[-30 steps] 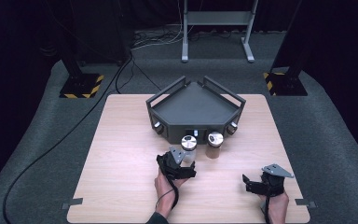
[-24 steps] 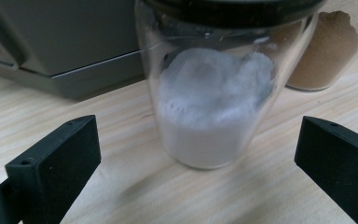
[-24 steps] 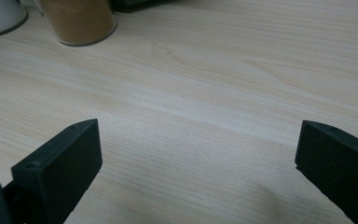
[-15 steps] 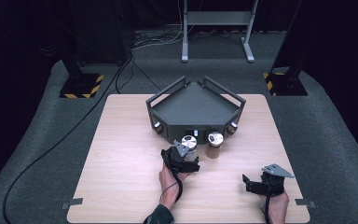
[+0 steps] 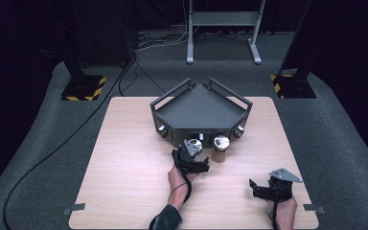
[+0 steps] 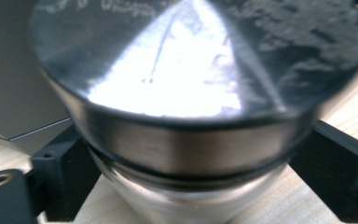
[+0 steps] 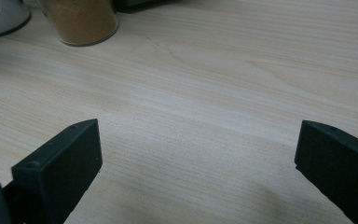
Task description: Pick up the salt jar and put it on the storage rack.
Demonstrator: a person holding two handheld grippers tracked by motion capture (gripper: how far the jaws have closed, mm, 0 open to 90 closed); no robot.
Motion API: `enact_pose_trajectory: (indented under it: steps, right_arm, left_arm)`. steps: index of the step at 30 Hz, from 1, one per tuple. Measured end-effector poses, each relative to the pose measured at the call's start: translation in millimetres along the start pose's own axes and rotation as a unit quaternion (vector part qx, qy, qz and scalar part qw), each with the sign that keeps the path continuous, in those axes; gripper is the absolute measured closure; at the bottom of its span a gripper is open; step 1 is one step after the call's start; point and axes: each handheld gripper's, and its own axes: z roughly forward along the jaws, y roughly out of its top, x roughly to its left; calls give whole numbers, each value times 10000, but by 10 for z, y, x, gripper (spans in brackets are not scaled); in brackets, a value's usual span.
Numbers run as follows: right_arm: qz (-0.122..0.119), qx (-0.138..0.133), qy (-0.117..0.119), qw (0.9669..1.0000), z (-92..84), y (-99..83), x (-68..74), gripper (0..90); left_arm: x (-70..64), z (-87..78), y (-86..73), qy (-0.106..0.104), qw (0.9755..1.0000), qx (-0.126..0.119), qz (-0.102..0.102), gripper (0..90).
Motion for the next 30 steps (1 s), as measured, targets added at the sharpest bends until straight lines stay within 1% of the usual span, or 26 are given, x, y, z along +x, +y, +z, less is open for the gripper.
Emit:
enact_pose_trajectory:
  steps: [1,3,6,7,8,15,18,21,23,30]
  right_arm:
    - [-2,5,-5,10000,0,2,2,0]
    - [-3,7,-2,10000,0,2,2,0]
    - [-1,15,0,10000,1,5,1,1]
    - [-2,15,-4,10000,2,5,3,2]
    - [-3,15,-4,10000,2,5,3,2]
    - [6,11,6,10000,2,4,-3,3]
    - [28,4,13,10000,0,2,-8,3]
    - [35,1,18,10000,0,0,-10,3]
    - [39,2,14,10000,0,1,-9,3]
    - [46,-9,18,10000,-1,-3,-14,3]
  left_arm:
    - [-9,0,-13,28,10000,-20,-26,138]
    - [-2,-5,-38,21,9999,-69,-77,184]
    - [-2,-15,-51,98,9998,-110,-125,246]
    - [14,-22,-53,97,9997,-118,-166,280]
    - [42,-23,-58,47,9997,-131,-182,302]
    - [76,-33,-57,-20,9999,-124,-42,312]
    - [94,-44,-56,-51,9999,-115,-67,314]
    - [125,-64,-65,-106,9998,-116,-134,315]
    - [149,-92,-82,-154,9997,-133,-169,316]
    - [232,-280,-138,-217,9996,-148,-116,316]
